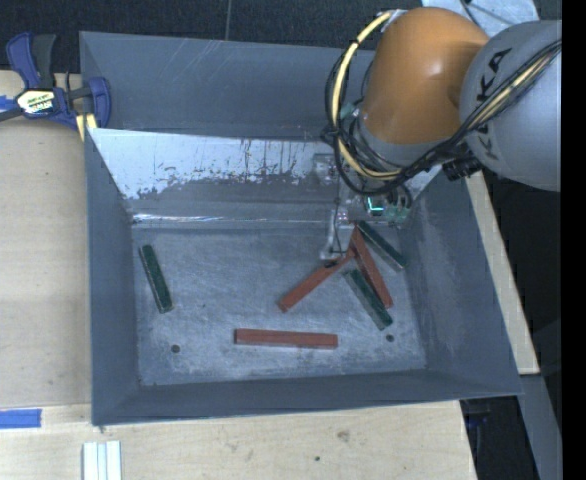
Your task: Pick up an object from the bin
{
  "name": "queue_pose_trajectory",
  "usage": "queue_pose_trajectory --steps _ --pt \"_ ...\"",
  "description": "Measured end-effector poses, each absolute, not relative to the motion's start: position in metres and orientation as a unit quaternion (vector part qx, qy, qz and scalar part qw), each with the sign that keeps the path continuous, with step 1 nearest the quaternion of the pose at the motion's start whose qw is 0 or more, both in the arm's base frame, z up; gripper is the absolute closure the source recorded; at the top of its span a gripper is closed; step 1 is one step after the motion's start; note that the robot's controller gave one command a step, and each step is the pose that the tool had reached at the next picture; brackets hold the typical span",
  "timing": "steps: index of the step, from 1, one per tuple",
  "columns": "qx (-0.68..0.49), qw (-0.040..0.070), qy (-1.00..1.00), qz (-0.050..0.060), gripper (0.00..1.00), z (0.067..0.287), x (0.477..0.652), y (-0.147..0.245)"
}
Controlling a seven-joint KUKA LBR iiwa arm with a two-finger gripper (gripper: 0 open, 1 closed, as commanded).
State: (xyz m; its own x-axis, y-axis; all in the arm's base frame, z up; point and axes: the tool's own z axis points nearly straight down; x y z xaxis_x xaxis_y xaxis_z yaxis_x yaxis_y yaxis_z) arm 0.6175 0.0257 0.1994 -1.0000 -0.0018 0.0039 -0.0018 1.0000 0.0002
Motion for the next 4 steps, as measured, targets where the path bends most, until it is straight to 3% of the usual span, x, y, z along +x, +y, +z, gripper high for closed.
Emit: queue_pose_trajectory --steps 1,2,3,4 --pt "0.017 0.003 -1.000 0.001 0.00 0.105 0.606 -0.042" --pt "0.251 0.000 -0.968 0.000 0.00 0.069 0.594 -0.043" --pt "0.250 -0.002 -0.968 0.000 1.00 0.071 0.596 -0.042" --pt "0.288 -0.002 -0.958 0.000 1.00 0.194 0.570 -0.049"
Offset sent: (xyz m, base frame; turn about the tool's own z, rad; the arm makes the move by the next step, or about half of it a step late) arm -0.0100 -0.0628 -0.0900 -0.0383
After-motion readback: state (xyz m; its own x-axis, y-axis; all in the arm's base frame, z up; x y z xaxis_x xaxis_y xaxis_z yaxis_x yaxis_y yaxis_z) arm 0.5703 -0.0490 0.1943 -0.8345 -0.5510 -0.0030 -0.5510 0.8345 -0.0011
